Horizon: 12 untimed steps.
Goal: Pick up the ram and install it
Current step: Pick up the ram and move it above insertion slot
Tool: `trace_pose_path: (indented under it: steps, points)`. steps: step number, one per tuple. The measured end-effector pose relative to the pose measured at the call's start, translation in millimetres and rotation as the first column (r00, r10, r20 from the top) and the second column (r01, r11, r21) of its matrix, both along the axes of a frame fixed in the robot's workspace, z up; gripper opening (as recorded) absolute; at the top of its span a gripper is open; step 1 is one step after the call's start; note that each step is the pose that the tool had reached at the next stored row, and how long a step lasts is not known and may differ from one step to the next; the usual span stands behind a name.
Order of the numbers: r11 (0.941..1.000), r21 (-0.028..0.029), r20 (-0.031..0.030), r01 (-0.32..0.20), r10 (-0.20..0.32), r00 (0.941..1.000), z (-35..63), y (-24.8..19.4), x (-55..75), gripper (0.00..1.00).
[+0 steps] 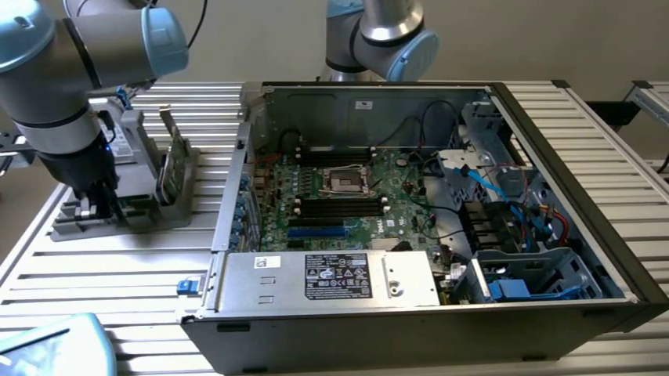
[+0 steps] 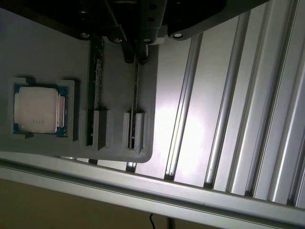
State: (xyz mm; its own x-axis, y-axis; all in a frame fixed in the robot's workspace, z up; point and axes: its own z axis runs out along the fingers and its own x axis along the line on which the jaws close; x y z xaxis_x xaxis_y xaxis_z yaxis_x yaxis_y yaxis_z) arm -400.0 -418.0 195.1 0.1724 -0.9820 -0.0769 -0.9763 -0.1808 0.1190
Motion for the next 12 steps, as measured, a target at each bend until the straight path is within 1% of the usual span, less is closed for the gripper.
trace_pose_path:
  steps: [7,12]
  points:
    - [1.0,-0.0002,-0.0005,0.0,0.0,1.0,5.6,0.0,0.2,0.14]
    - [1.0,-0.0001,-0.0006,0.0,0.0,1.0,12.7,0.0,0.3,0.14]
